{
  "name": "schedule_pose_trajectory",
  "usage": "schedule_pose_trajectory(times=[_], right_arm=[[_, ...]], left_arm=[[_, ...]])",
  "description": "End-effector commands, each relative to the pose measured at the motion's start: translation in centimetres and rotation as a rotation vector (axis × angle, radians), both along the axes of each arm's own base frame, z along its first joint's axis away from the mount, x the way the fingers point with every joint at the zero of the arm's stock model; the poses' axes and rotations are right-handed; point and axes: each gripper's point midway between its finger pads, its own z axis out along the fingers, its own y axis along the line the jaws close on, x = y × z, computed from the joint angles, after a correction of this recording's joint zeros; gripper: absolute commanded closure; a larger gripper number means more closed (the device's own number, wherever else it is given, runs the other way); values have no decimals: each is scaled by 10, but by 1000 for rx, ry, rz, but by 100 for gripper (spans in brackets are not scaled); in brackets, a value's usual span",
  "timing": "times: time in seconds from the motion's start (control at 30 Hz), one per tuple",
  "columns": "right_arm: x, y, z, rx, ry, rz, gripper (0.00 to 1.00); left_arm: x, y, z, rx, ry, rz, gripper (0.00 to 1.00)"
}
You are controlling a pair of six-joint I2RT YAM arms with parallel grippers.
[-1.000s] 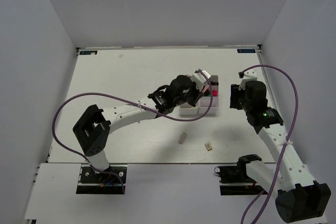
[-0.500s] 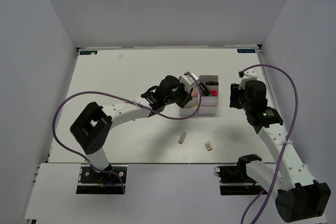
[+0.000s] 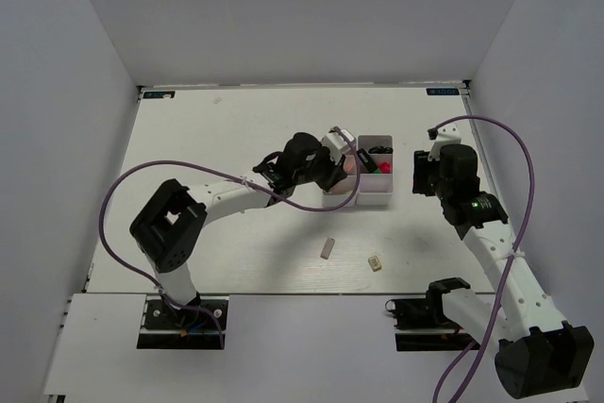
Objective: Sort the stationery into containers
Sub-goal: Place the pen in the storage box.
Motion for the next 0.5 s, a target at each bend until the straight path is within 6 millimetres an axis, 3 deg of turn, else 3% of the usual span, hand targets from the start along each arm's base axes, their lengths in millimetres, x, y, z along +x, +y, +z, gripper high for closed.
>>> schedule_pose_trajectory(times=[0.0, 0.27, 0.33, 0.47], right_arm=[[6, 1, 6, 3, -36, 4, 47], [6, 1, 3, 3, -27, 5, 47], [6, 0, 3, 0, -26, 4, 47], [6, 1, 2, 1, -22, 5, 47]], left_arm=[[2, -3, 9, -31, -24, -38, 95], [5, -1, -7, -14, -9, -48, 80], [3, -2, -11, -10, 2, -59, 68], [0, -1, -13, -14, 11, -64, 59]])
